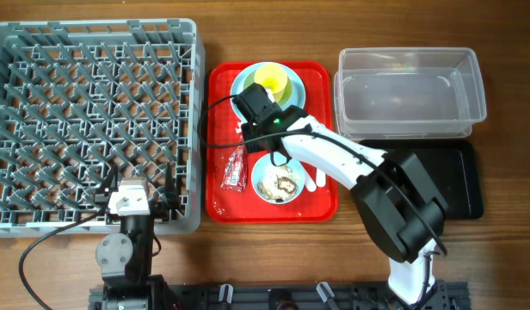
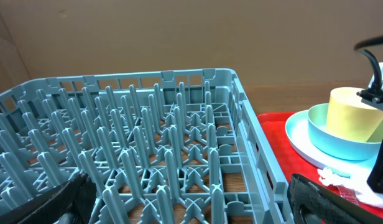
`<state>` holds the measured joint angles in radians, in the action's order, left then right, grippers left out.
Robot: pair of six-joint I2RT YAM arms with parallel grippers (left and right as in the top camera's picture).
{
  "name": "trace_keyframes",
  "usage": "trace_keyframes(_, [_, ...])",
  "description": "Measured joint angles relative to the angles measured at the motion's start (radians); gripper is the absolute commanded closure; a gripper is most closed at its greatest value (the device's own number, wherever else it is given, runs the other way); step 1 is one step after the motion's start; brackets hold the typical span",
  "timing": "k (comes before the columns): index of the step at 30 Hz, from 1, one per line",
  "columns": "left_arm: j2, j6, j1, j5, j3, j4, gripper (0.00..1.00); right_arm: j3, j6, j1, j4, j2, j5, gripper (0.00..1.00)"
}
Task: Sort waste into correct bins and load items into the dishwasher rack
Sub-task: 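Lower the right gripper and grasp the white crumpled napkin, then carry the napkin with the right gripper to the clear bin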
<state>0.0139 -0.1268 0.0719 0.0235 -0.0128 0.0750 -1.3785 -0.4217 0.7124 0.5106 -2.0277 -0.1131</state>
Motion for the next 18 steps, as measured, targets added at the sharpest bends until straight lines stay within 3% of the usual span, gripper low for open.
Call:
trace_keyframes(2, [0.000, 0.000, 0.000, 0.000, 0.000, 0.000, 0.00, 0.028, 0.000, 0.000, -0.024, 0.000, 0.000, 0.77])
trace_keyframes(4, [0.000, 0.000, 0.000, 0.000, 0.000, 0.000, 0.00, 0.044, -0.001, 0.000, -0.028, 0.000, 0.000, 0.96])
trace_keyframes(11, [0.000, 0.000, 0.000, 0.000, 0.000, 0.000, 0.00, 0.041, 0.018, 0.000, -0.017, 0.031, 0.007, 0.96])
trace_keyframes(15, [0.000, 0.000, 0.000, 0.000, 0.000, 0.000, 0.00, 0.011, 0.077, -0.001, -0.026, 0.205, -0.008, 0.96])
trace_keyframes(18, [0.000, 0.000, 0.000, 0.000, 0.000, 0.000, 0.00, -0.025, 0.137, -0.023, -0.033, 0.416, -0.135, 0.96])
